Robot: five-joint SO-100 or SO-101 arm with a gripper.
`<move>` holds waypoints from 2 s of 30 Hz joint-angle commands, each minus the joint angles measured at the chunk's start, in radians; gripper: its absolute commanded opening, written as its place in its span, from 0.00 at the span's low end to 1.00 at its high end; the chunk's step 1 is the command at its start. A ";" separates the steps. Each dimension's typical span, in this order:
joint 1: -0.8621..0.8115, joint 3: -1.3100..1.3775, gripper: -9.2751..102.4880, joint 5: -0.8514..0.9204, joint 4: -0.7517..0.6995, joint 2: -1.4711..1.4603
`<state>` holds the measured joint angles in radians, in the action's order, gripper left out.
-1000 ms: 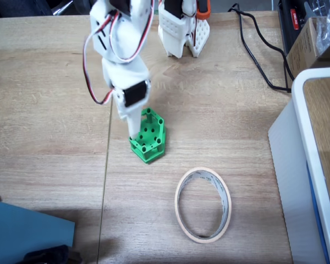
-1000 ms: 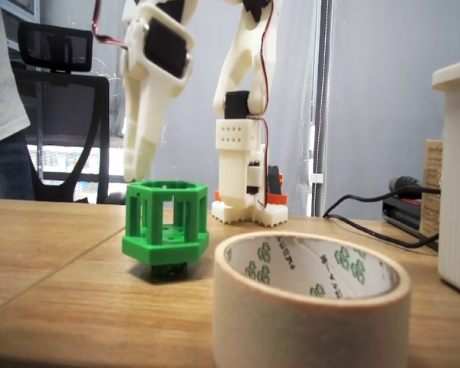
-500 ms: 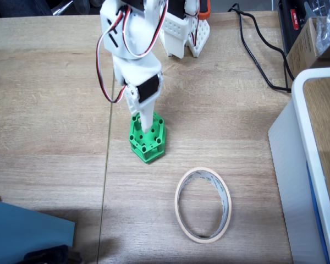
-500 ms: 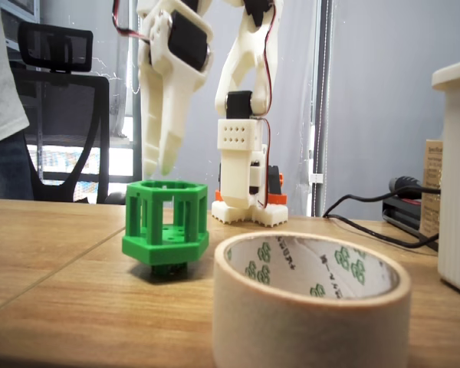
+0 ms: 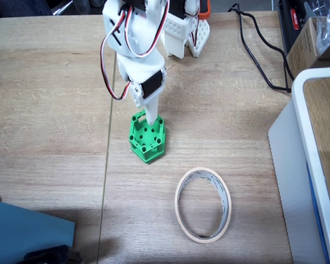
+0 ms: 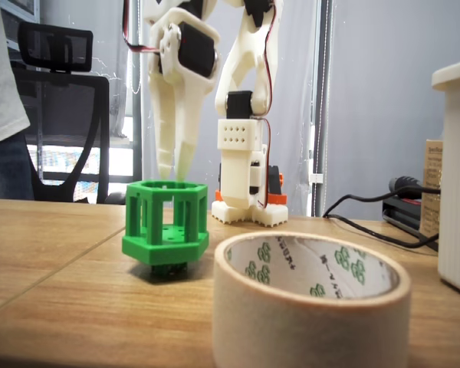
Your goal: Grasp a component and put it in the bin.
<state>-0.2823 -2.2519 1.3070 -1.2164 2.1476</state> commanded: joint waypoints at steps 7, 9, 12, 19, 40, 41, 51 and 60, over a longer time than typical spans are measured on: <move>-0.011 0.009 0.23 -0.002 -0.003 0.023; -0.011 0.009 0.23 -0.003 -0.003 0.023; -0.011 0.009 0.23 -0.003 -0.003 0.014; -0.011 0.020 0.23 -0.003 -0.003 -0.083; -0.011 0.012 0.15 -0.003 -0.003 -0.098; -0.011 0.012 0.14 -0.003 -0.003 -0.100; -0.011 0.017 0.09 -0.003 -0.003 -0.103; -0.005 0.109 0.08 -0.006 -0.011 -0.046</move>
<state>-0.2792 -2.2442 1.3054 -1.2164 2.0402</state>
